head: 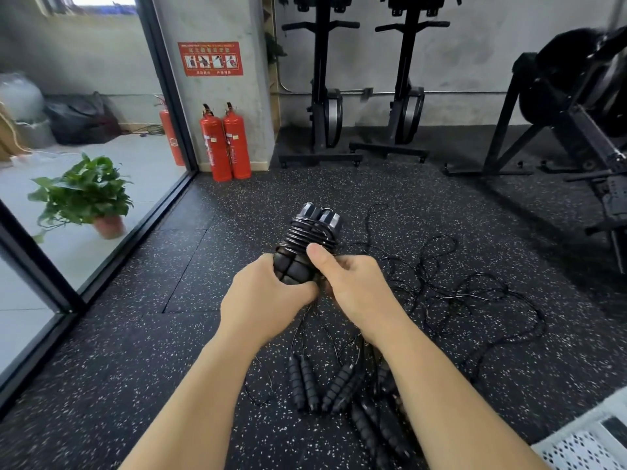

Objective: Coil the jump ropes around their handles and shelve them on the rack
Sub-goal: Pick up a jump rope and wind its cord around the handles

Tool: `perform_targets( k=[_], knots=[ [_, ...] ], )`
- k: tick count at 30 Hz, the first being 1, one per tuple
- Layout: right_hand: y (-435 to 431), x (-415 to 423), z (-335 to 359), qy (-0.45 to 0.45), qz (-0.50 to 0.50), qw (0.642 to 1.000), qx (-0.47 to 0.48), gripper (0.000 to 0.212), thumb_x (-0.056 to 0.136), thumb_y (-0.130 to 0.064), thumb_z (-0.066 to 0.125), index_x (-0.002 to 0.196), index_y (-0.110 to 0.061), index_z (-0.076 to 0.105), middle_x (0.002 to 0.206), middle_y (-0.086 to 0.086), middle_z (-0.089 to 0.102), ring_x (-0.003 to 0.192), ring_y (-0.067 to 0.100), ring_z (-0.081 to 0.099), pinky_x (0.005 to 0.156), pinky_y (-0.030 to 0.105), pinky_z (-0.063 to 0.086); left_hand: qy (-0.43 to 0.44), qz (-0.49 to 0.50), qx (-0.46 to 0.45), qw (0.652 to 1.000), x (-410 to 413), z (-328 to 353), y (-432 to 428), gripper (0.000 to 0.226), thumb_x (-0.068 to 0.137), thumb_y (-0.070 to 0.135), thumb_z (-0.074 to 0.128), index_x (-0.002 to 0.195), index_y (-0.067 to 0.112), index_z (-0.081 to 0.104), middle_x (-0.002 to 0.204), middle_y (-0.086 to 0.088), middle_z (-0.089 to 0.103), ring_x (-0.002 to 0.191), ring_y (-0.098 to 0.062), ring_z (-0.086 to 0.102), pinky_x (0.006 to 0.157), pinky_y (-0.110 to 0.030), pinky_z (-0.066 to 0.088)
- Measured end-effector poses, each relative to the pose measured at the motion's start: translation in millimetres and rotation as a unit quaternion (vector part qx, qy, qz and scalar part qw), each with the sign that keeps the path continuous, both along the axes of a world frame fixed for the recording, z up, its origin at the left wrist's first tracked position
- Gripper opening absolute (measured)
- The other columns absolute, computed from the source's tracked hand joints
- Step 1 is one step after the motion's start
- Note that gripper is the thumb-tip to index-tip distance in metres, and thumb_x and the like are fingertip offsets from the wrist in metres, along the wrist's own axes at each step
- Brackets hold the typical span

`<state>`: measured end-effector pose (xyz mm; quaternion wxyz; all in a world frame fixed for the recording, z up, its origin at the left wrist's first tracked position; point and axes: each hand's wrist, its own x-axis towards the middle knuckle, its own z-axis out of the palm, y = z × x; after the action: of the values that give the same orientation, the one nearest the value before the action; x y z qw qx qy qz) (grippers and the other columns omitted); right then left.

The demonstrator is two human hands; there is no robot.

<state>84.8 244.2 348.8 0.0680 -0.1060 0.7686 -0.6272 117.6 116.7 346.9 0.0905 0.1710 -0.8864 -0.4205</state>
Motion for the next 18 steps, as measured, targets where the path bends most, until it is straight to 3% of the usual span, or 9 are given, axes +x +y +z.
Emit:
perform_targets(
  k=[3,5,8,12,18],
  knots=[
    [4,-1,-1,0.073,-0.032,0.986,0.144,0.058,0.098,-0.042,0.047,0.047,-0.015,0.035,0.045,-0.005,0.039,0.044,0.011,0.033,0.050,0.033,0.031,0.008,0.029,0.027,0.999,-1,1,-5,0.034,0.049,0.046,0.063,0.074,0.023,0.061,0.064,0.008,0.068,0.068,-0.019,0.066,0.070,-0.036,0.055],
    [8,-1,-3,0.126,-0.067,0.959,0.245,0.056,0.098,-0.039,0.046,0.049,-0.014,0.034,0.048,0.000,0.042,0.048,0.017,0.037,0.051,0.036,0.034,0.003,0.039,0.033,0.999,0,1,-11,0.031,0.049,0.043,0.063,0.071,0.022,0.061,0.061,0.009,0.066,0.065,-0.019,0.063,0.069,-0.034,0.053],
    [13,1,1,0.172,-0.110,0.919,0.336,0.054,0.097,-0.038,0.047,0.051,-0.013,0.032,0.048,0.000,0.040,0.046,0.017,0.035,0.045,0.028,0.026,-0.008,0.044,0.021,0.999,0,-2,-21,0.029,0.052,0.044,0.065,0.069,0.021,0.060,0.057,0.011,0.061,0.059,-0.016,0.057,0.062,-0.028,0.047],
    [11,10,9,0.226,-0.089,0.891,0.384,0.056,0.097,-0.039,0.046,0.050,-0.013,0.031,0.046,-0.004,0.035,0.043,0.015,0.033,0.044,0.025,0.026,-0.022,0.054,-0.035,0.998,0,-4,-29,0.023,0.066,0.038,0.072,0.071,0.022,0.058,0.064,0.009,0.063,0.062,-0.015,0.058,0.058,-0.025,0.040],
    [4,18,20,0.311,-0.068,0.861,0.398,0.055,0.096,-0.041,0.047,0.050,-0.016,0.028,0.046,-0.005,0.033,0.043,0.011,0.030,0.044,0.027,0.024,-0.054,0.038,-0.207,0.976,0,0,-22,0.026,0.075,0.046,0.064,0.080,0.023,0.053,0.070,0.009,0.062,0.067,-0.015,0.062,0.057,-0.024,0.038]
  ],
)
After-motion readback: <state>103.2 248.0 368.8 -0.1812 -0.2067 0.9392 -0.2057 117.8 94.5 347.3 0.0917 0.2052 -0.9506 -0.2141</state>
